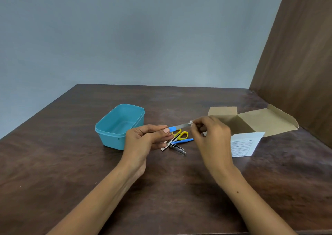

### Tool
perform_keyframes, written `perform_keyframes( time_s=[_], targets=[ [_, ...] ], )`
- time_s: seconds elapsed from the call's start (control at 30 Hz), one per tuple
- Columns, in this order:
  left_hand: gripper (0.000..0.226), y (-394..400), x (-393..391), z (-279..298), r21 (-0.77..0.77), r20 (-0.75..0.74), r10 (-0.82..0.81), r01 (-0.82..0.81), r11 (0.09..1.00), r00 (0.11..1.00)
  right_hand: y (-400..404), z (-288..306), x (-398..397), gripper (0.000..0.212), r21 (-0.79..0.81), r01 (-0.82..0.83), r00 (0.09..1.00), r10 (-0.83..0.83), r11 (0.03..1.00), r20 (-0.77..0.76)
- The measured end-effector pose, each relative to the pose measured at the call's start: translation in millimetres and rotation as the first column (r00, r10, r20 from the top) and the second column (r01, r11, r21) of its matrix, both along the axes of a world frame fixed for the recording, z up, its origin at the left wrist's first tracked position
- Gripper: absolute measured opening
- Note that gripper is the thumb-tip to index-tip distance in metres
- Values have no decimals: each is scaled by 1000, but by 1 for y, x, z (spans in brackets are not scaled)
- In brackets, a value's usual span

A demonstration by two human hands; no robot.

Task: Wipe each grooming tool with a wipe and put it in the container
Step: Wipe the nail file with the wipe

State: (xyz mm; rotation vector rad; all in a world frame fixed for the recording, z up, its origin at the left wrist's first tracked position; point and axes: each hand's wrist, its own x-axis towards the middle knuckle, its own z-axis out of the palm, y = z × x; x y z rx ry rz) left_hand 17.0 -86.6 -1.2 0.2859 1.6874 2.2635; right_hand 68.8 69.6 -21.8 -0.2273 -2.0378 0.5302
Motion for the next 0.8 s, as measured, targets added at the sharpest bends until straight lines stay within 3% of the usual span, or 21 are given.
perform_keyframes(
  time_s=[0.2,0.27,0.3,0.33,0.4,0.47,0.5,0.63,0.8],
  targets=[
    [9,-1,-1,1,3,-52,27,-27,1000,998,8,0,2,8,-4,34,999,-34,999,27],
    [10,-2,-2,-1,-22,-152,47,-51,998,987,5,5,6,4,19,3,1000,-3,1000,-15],
    [11,-2,-2,-3,-67,-274,71,-92,993,959,4,10,8,2,37,-10,999,11,999,-30],
    [13,-3,-2,-5,-124,-440,87,-156,980,894,4,14,10,2,56,-21,999,23,998,-33],
    [13,-5,-4,-11,-192,-776,45,-305,933,629,2,22,12,4,70,-63,998,62,996,12],
    [12,-6,-7,-16,-212,-941,-72,-411,887,330,1,25,11,5,40,-125,988,121,991,98],
    [12,-6,-7,-17,-218,-964,-120,-448,867,237,1,25,10,6,25,-146,981,142,989,136],
    [15,-6,-6,-20,-189,-979,-200,-513,838,34,-3,22,7,7,-15,-185,961,184,983,206],
    [26,-7,-9,-22,-200,-960,-273,-523,829,-65,-7,19,2,5,-47,-190,944,195,981,266]
  ],
)
